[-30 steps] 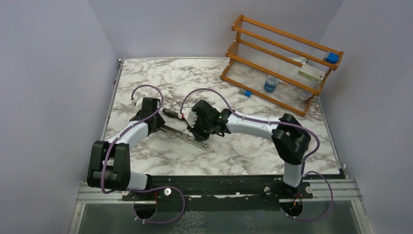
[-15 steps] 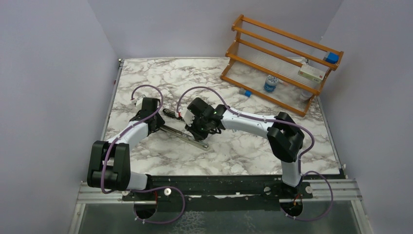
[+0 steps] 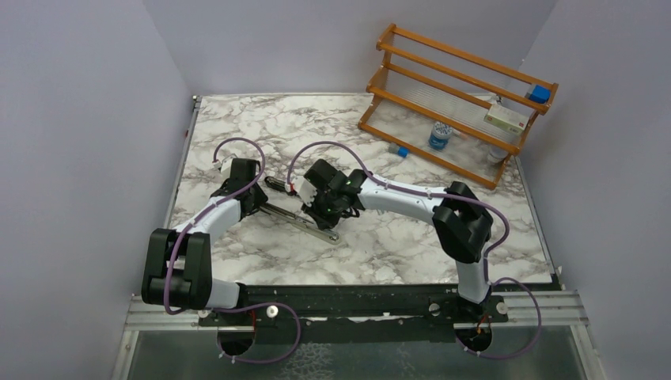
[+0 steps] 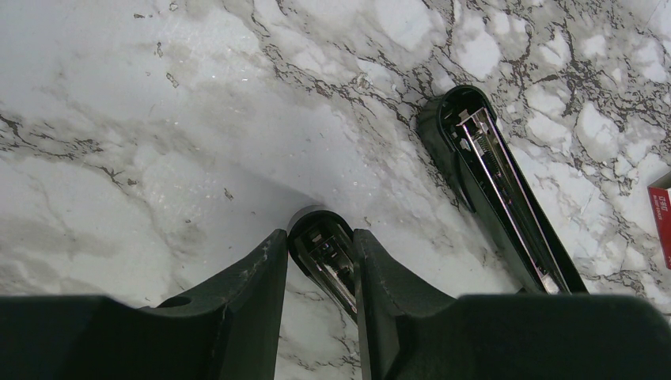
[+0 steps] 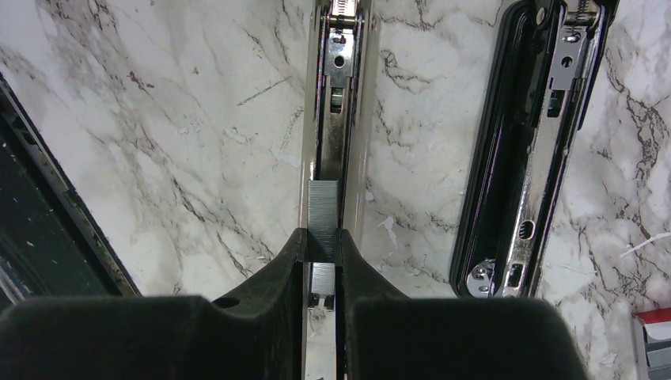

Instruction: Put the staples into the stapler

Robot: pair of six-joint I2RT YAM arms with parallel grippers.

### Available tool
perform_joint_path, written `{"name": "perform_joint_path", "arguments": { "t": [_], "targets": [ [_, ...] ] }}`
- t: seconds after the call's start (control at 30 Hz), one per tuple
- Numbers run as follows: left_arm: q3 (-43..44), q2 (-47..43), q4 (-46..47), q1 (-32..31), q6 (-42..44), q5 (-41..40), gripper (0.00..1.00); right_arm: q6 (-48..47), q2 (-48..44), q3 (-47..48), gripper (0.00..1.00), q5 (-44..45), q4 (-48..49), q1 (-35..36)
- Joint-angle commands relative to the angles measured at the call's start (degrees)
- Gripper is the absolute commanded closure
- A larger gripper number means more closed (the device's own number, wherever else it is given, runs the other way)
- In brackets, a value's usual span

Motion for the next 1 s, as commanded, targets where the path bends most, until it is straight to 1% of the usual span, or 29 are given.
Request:
{"name": "perform_joint_path", "arguments": {
  "t": [0.0,0.77,0.97],
  "targets": [
    [-0.11,0.47,-1.67,0.48,0.98,-0.94,0.63,0.04,1.31,1.26,0.99,0.45,-1.77,0.57],
    [0.14,0.78,-1.64,0.47,0.67,-0.92,0.63,-0.22,2.32,1.79,0.99,-1.17,-1.79,0.71],
    [0.3,0.87,-1.64,0.48,0.8,-0.94,0.63,0.78,0.59,0.5,0.99,-0.15,1.14,0.71]
  ]
}}
